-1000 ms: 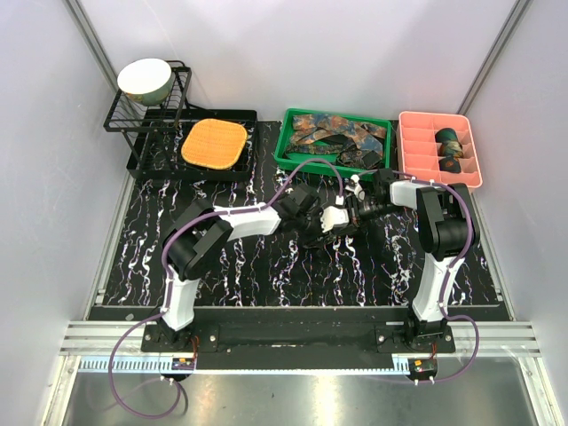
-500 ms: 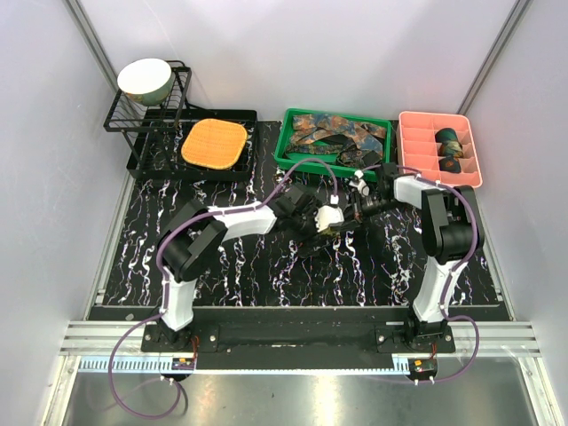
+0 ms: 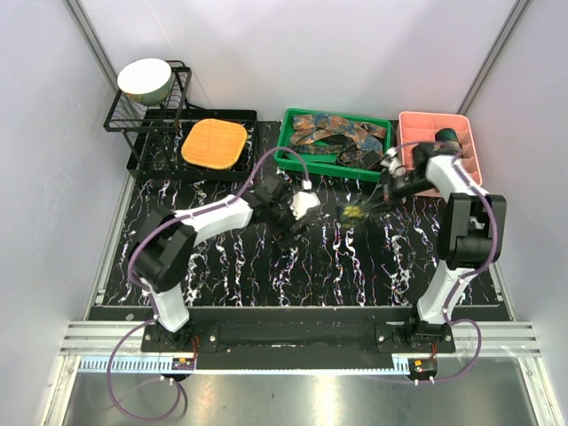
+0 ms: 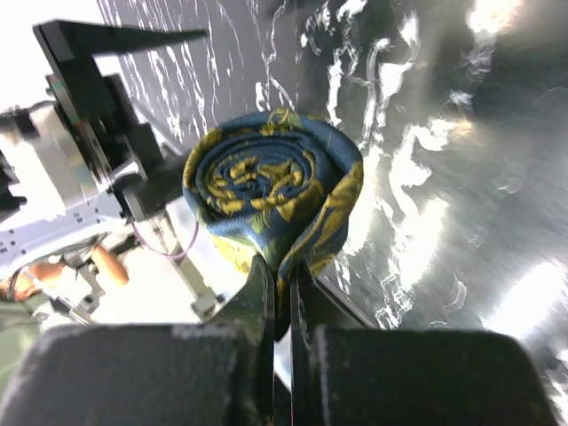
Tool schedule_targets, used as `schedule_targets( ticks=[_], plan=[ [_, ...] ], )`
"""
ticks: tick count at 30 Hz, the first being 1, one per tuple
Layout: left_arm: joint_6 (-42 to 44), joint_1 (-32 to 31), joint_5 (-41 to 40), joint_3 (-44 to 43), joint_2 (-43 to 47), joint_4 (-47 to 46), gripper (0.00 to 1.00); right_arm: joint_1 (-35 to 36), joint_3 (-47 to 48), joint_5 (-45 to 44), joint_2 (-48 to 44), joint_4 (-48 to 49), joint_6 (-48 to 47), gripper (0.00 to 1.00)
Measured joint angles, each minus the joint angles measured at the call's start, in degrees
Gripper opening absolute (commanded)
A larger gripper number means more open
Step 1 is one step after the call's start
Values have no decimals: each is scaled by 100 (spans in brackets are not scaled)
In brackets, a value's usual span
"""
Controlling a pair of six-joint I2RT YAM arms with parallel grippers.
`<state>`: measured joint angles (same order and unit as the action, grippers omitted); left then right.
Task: Roll the ties
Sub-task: Pick up the tie at the center of the board, then place the tie in the storage box.
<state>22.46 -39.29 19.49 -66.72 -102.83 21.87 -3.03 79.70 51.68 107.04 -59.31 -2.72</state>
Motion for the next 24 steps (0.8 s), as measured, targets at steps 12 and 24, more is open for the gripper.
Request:
schedule_targets(
  ticks=[12, 24],
  plan=[
    [-415, 214, -319, -271, 691, 354, 99, -2396, 6328, -1211, 1475, -1436, -1679, 0],
    [-719, 216, -520, -203, 691, 553, 99, -2498, 7429, -2968, 2616, -1725, -1790, 0]
  ],
)
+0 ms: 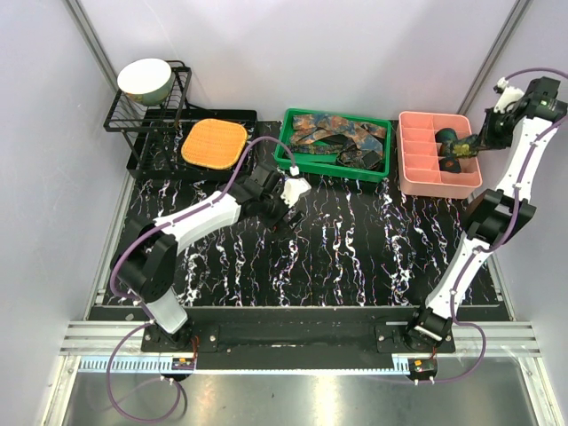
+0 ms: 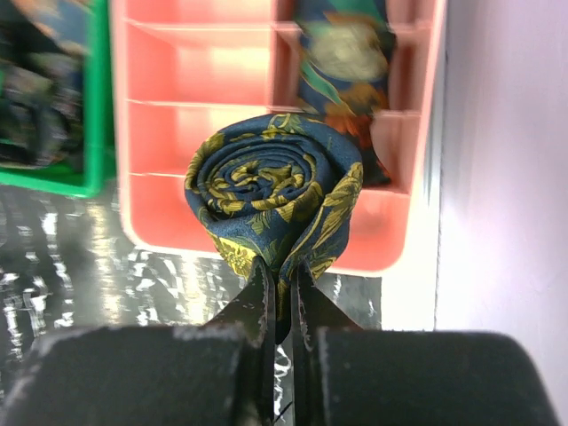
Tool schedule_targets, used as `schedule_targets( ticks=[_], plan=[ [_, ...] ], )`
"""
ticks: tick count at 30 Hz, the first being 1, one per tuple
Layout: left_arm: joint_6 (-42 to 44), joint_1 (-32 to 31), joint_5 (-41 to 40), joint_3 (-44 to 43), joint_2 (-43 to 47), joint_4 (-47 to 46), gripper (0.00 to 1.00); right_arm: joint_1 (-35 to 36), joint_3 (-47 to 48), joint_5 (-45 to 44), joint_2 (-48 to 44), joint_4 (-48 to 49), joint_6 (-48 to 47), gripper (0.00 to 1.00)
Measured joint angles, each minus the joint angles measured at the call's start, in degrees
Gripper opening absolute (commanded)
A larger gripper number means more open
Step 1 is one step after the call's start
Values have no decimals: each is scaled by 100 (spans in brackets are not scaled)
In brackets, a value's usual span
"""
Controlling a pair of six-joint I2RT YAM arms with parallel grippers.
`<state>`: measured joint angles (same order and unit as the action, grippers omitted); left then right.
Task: Roll the ties
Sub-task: Place the tie in the storage box.
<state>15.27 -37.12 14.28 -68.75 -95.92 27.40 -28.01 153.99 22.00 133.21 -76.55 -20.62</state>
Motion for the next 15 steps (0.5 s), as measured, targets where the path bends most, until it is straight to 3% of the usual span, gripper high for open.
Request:
schedule_targets(
  ticks=[15],
  plan=[
    [-48, 11, -31, 107, -17, -2, 99, 11, -595, -951, 284, -68, 7, 0]
  ],
)
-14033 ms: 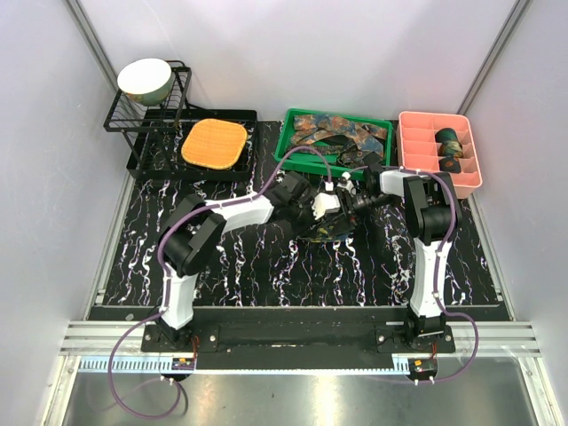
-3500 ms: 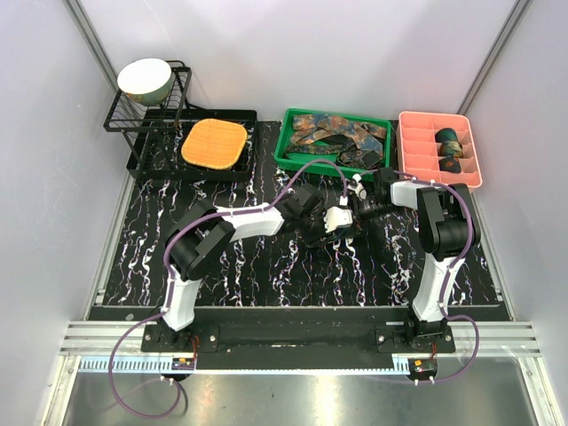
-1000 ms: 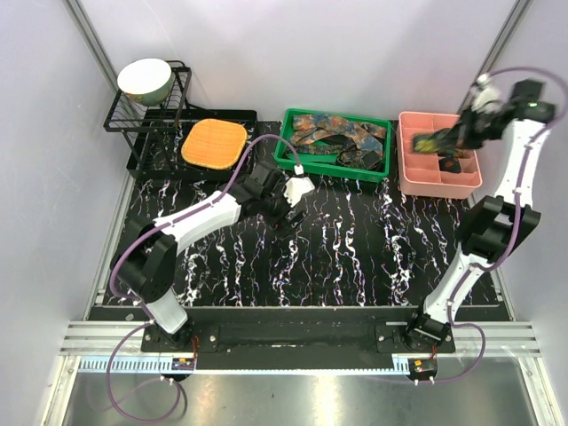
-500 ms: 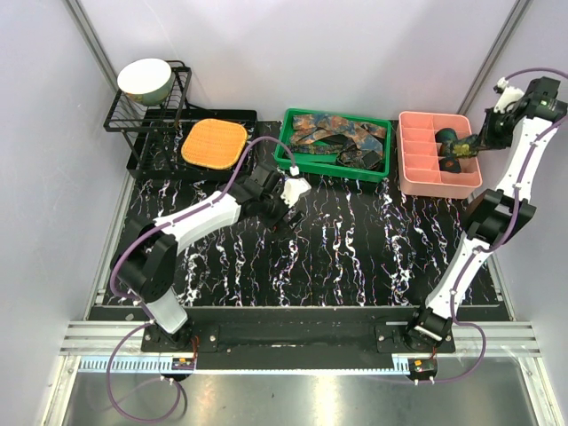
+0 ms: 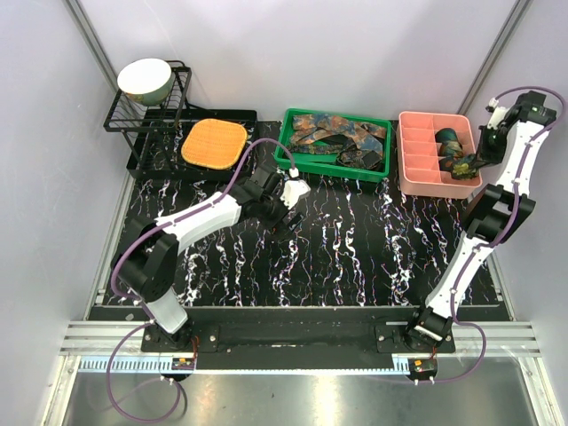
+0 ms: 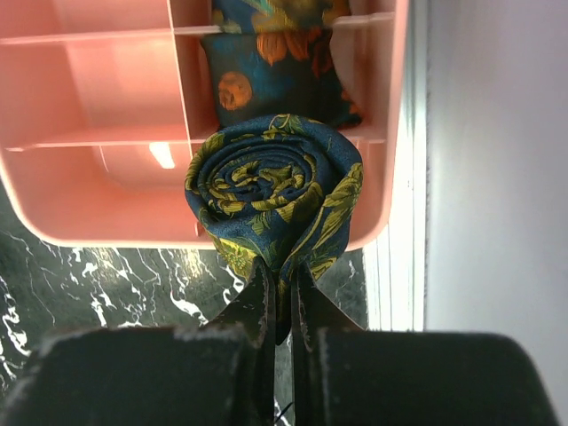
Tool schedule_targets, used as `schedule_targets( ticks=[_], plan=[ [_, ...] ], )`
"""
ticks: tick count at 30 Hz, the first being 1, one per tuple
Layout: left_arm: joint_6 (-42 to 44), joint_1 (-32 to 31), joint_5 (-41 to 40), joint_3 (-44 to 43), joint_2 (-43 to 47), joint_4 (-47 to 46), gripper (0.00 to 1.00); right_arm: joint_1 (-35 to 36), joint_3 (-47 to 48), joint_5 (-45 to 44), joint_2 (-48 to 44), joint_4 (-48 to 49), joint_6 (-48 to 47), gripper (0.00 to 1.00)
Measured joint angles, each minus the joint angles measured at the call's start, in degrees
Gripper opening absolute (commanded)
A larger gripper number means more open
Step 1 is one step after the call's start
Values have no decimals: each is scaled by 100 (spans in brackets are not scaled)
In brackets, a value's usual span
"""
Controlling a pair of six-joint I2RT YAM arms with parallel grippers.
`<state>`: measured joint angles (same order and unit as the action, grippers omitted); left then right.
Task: Roll the ties
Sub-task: Place the tie in the storage box.
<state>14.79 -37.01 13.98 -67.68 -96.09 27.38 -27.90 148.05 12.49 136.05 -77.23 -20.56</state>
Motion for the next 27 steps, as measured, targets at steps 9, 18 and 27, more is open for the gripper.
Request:
schedule_targets(
  ticks=[9, 18, 27],
  plan=[
    [-4, 2, -57, 0, -66, 4, 99, 22, -278, -133, 7, -35, 50, 0],
    [-4, 31, -105, 0, -66, 11, 99, 87, -201, -330, 313, -94, 96, 0],
    [-22, 39, -138, 114, -72, 26, 99, 164, -142, -358, 752, -74, 151, 0]
  ],
)
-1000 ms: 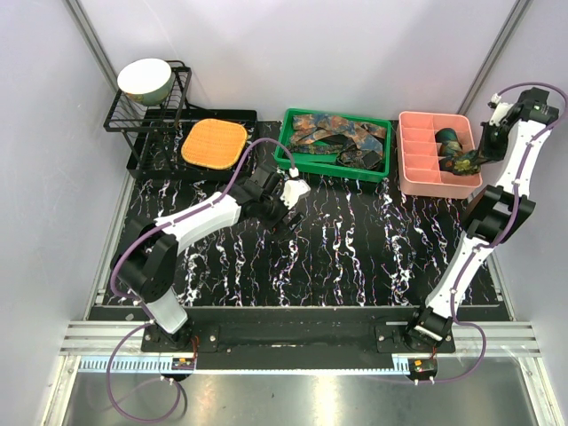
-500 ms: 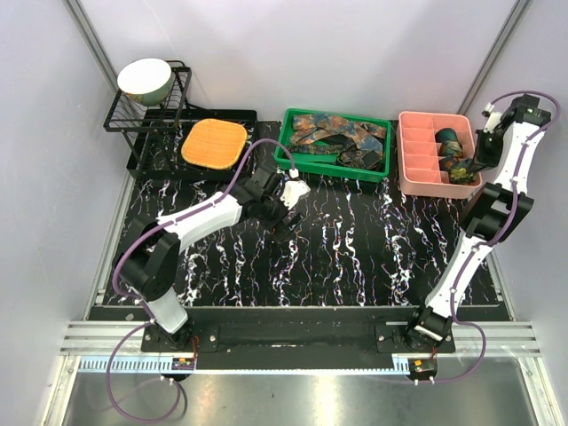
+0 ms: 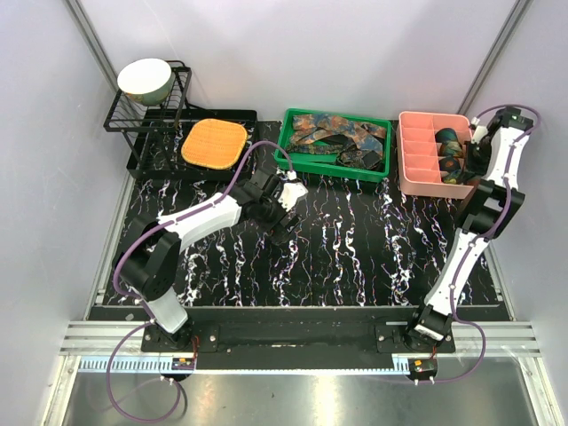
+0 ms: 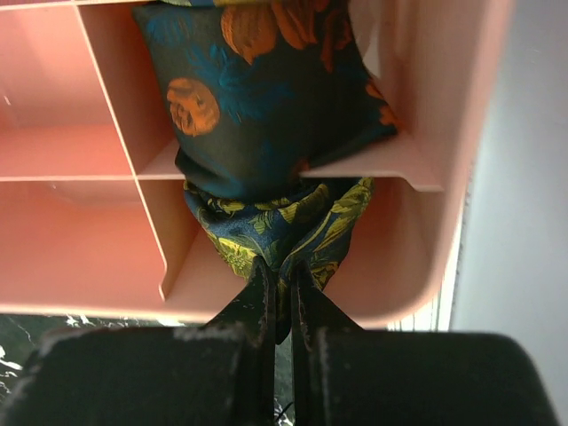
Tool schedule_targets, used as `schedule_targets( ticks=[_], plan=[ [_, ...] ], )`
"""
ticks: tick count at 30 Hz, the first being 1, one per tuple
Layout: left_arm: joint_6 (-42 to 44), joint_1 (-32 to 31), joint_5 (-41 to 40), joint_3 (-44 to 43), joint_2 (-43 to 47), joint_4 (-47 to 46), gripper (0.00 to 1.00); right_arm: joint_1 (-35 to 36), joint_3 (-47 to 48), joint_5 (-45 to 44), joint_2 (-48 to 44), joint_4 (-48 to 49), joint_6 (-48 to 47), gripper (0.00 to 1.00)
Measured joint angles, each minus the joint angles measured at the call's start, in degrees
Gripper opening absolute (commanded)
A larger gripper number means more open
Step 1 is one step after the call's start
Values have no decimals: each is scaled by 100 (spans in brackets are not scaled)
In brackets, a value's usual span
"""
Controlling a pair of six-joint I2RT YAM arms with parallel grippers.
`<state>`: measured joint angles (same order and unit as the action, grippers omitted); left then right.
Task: Roll the ties
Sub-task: Place the tie in the storage box, then reset both arms
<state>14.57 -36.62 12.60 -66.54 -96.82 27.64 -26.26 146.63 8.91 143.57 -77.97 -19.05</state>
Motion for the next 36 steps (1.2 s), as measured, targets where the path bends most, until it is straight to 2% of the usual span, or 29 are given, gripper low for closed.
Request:
schedule_targets(
  ticks=[3, 7, 10, 13, 14, 17, 24, 29, 33, 36],
  plan=[
    [-9, 0, -2, 20, 0, 2, 99, 61, 2, -9, 109, 13, -2, 0],
    [-26, 11, -2, 33, -2, 11, 99, 92, 42, -50, 131, -2, 0, 14],
    [-48, 15, -2, 35, -2, 11, 99, 94, 125, -52, 181, -39, 24, 17],
    [-70, 15, -2, 44, -2, 11, 99, 96, 133, -63, 188, -48, 28, 33],
    [-72, 15, -2, 50, -2, 13, 99, 98, 133, -79, 188, -46, 39, 42],
    [-72, 15, -2, 55, -2, 13, 99, 109, 133, -94, 188, -35, 37, 56],
    [-133, 15, -2, 55, 0, 11, 99, 125, 293, -98, 127, -22, -70, 70],
    [-188, 17, -13, 55, 76, 7, 99, 125, 426, -74, -236, 13, -146, 81],
    [-271, 17, -87, 55, 385, -81, 99, 92, 483, 92, -785, 17, -136, 98],
    [-372, 26, -201, 48, 828, -238, 99, 50, 481, 463, -1309, 15, -2, 100]
  ],
)
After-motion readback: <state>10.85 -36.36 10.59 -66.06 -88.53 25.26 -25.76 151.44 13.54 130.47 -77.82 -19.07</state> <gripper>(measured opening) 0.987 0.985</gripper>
